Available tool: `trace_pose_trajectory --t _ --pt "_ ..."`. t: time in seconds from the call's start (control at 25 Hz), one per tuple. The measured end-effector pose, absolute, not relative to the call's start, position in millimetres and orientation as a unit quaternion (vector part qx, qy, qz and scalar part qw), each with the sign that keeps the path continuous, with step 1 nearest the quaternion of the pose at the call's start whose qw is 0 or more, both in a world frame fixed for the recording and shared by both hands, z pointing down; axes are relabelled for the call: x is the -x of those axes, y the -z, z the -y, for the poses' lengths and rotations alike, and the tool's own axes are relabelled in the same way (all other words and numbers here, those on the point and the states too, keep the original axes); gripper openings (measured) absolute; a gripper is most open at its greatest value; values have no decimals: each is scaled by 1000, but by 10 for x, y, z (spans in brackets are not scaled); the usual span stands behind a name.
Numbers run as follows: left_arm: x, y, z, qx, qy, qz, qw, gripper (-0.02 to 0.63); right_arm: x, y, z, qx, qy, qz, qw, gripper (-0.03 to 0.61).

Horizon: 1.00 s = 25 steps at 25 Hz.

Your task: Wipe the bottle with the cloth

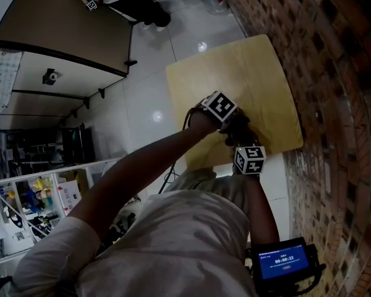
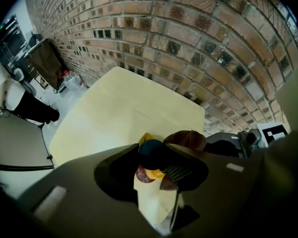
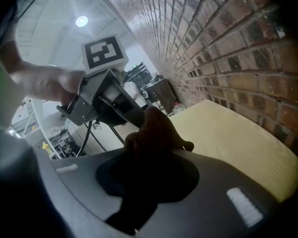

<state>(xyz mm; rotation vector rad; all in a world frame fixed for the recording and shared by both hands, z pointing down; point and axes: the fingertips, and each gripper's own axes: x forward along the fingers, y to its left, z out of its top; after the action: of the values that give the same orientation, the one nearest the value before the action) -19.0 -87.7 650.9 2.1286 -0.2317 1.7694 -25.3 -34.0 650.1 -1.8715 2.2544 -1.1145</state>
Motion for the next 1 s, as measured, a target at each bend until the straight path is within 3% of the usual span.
trace_pose_trajectory --t 0.36,0.52,0.84,1.0 --pt "14 -6558 881 -763 -626 70 145 176 95 -6830 631 591 389 -707 4 78" --pt "-7 -6489 1029 -771 -621 79 119 176 75 -7029 607 588 401 -702 -27 78" --pt "56 -6518 917 -759 -626 68 165 178 -63 -7851 566 585 515 -622 -76 77" --pt "68 -6510 981 -762 -618 76 174 178 -130 -8054 570 564 616 -550 18 78"
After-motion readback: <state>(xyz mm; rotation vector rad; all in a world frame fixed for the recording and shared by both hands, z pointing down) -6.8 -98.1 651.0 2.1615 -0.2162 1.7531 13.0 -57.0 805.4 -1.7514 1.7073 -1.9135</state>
